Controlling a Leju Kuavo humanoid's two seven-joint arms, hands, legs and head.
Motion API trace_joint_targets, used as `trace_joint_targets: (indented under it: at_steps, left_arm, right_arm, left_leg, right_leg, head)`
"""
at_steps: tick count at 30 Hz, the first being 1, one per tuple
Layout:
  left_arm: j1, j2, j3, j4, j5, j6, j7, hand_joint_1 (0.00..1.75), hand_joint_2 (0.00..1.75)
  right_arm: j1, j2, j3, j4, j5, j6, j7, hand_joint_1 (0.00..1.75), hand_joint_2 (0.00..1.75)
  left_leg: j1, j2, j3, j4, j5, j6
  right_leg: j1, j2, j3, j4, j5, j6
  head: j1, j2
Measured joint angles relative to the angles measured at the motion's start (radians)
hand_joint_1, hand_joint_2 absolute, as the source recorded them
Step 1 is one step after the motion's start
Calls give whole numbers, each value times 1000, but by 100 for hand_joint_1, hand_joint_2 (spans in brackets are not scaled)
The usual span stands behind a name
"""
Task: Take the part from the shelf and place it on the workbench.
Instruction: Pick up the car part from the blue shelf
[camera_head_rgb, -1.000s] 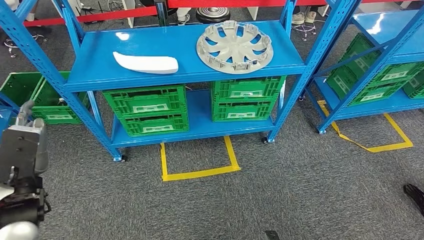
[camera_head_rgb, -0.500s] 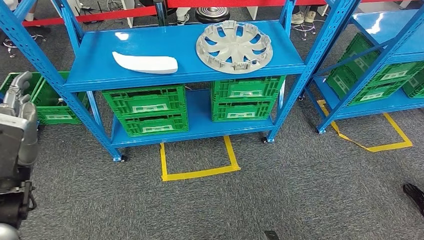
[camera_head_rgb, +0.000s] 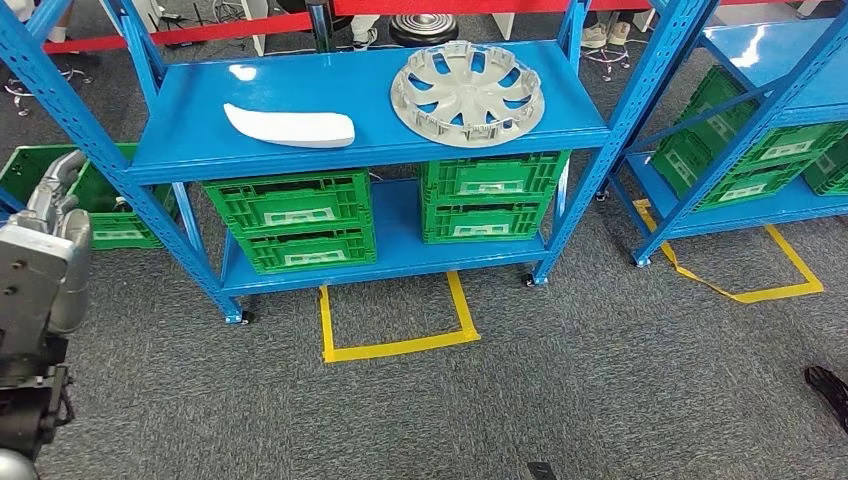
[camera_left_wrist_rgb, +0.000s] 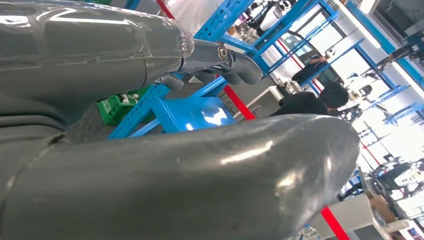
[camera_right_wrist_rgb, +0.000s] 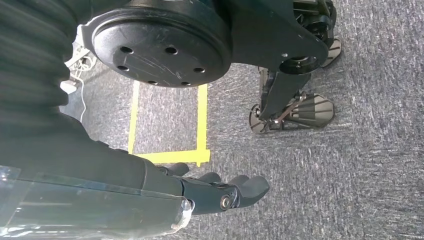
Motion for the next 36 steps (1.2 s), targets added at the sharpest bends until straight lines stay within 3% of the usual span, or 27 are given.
trace_joint_targets:
  at_steps: [24,31,33,36]
  left_arm:
    - [0,6,-9,-8,14,-3,-6,0,0]
    - [-1,8,-10,-11,14,-2,-7,0,0]
    - [-1,8,-10,-15,14,-1,-7,0,0]
    - [-1,8,-11,-18,14,0,-8,0,0]
  right_arm:
    - [0,-5,21,1,-5,-1,3,0,175]
    - [-1,-5,27,1,-11,-1,3,0,175]
    - [-2,-6,27,1,-11,-1,3,0,175]
    - [-3,-7,27,1,-12,-1,3,0,175]
  left_leg:
    - [-5,1,0,1,-1,1]
    - [-8,1,2,-4,0,14]
    - [-3,4,6,-13,4,21]
    - [-2,9,9,-15,2,26]
  right_leg:
    - [-4,1,-1,-1,1,2]
    - [-10,2,0,-6,1,17]
    - [-9,-4,-20,40,-25,21]
    - [-9,-13,-126,233,-102,22]
  head:
    - [-1,0]
    - [-3,0]
    - [2,0]
    - [14,0]
